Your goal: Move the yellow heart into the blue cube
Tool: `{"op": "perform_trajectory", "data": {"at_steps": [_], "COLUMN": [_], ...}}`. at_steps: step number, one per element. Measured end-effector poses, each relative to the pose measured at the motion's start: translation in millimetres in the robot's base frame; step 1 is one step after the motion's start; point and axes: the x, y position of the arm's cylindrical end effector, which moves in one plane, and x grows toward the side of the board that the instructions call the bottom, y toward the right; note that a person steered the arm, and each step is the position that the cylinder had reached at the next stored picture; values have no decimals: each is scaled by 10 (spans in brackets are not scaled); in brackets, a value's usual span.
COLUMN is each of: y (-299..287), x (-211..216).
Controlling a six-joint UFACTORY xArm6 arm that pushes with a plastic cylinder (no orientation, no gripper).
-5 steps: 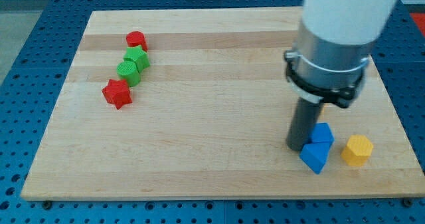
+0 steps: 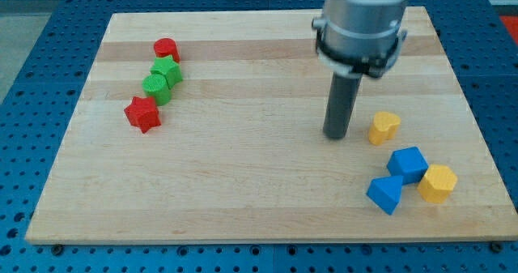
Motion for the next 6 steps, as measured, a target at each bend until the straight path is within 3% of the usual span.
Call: {"op": "perform_trajectory", "data": {"at_steps": [3,6], "y": [800,1096], "x": [122,172]}}
